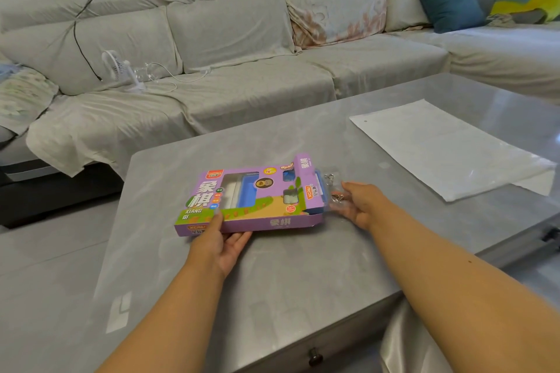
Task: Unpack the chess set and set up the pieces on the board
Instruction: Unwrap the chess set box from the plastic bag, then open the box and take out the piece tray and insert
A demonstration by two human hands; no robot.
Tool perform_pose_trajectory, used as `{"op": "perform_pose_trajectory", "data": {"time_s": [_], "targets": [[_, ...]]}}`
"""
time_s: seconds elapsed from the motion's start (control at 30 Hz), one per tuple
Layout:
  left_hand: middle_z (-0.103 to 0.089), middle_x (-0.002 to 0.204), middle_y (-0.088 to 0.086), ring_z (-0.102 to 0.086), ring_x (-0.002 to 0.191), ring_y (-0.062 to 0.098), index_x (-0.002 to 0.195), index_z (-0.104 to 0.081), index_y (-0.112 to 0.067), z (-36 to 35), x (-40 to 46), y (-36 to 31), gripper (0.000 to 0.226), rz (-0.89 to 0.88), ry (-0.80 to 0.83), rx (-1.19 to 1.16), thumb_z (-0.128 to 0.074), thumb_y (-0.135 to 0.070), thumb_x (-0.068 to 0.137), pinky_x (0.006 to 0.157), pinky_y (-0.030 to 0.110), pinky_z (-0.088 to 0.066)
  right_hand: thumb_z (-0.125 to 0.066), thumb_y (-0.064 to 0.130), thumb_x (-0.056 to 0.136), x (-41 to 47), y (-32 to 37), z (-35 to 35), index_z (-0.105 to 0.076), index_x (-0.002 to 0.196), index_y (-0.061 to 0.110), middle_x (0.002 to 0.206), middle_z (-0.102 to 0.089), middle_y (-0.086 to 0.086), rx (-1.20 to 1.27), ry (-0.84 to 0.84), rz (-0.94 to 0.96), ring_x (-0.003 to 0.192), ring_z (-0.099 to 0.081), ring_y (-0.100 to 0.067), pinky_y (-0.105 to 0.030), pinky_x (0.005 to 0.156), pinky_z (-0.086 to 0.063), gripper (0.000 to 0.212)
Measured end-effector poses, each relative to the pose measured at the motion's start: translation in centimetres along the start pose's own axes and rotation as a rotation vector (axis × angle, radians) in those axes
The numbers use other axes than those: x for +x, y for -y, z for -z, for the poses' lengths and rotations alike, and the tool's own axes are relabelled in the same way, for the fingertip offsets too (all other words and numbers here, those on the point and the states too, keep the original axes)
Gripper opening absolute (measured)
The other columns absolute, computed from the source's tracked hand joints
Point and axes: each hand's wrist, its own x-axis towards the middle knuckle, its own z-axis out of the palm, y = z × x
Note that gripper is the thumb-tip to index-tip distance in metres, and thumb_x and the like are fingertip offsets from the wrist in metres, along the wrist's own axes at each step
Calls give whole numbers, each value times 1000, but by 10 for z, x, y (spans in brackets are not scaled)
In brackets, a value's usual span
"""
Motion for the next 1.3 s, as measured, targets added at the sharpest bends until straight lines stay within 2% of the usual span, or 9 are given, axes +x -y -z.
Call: {"op": "perform_pose_trajectory", "data": {"time_s": [0.13,0.33,0.67,0.8,0.97,1.03,1.13,1.2,1.3], "targets": [[-61,121,10,-61,102,26,132,-47,-17,12,11,-20,38,-114,-70,-33,-54,-27,96,86,44,-49,-47,5,96,6,4,9,-55,96,0,83,-61,-17,49,-78,35,71,-62,-30,-42,48,-56,9],[-63,93,14,-64,80,26,109,-51,-13,7,13,-15,18,-70,-76,162,-60,-15,92,84,44,-52,-48,7,96,7,0,9,-54,112,2,86,-62,-14,26,-86,36,74,-63,-28,-39,48,-57,18],[-63,113,11,-64,73,18,130,-47,-9,28,27,-69,38,-289,-224,146,-57,-15,94,82,38,-53,-47,7,97,7,15,26,-50,118,6,85,-58,-12,12,-133,70,77,-60,-26,-37,42,-55,22],[-64,118,9,-66,89,22,128,-48,-12,29,25,-76,35,-289,-223,89,-57,-17,94,77,36,-54,-46,8,98,5,14,28,-51,115,9,85,-59,-13,-31,-111,69,71,-60,-25,-33,41,-55,18],[-63,109,10,-65,81,20,98,-53,-16,-3,13,-57,4,-242,-128,82,-56,-16,95,82,37,-53,-49,8,95,2,7,14,-53,115,14,81,-55,-12,-377,-88,52,63,-56,-23,-30,40,-53,21],[-66,99,8,-65,73,17,102,-53,-14,-14,10,-51,8,-234,-92,102,-56,-16,95,75,34,-55,-48,17,94,2,13,10,-57,99,14,83,-56,-13,-797,-124,105,69,-56,-27,-31,58,-52,11],[-69,80,4,-67,57,11,91,-57,-15,-29,8,-43,6,-222,-43,173,-58,-20,94,57,27,-59,-38,49,92,-1,31,-4,-57,90,14,96,-62,-12,-1324,-301,337,94,-58,-32,-34,79,-44,39],[-70,76,4,-67,57,12,91,-58,-15,-39,9,-38,8,-208,-6,208,-59,-22,93,48,22,-56,-41,59,89,-9,43,-21,-55,95,14,92,-61,-11,-946,-160,337,90,-59,-31,-35,75,-48,47],[-69,83,7,-64,70,17,92,-59,-13,-55,11,-30,10,-179,61,282,-59,-23,93,51,22,-57,-58,53,85,-15,53,-42,-56,98,14,87,-65,-13,-423,120,62,80,-65,-27,-32,65,-53,41]]}}
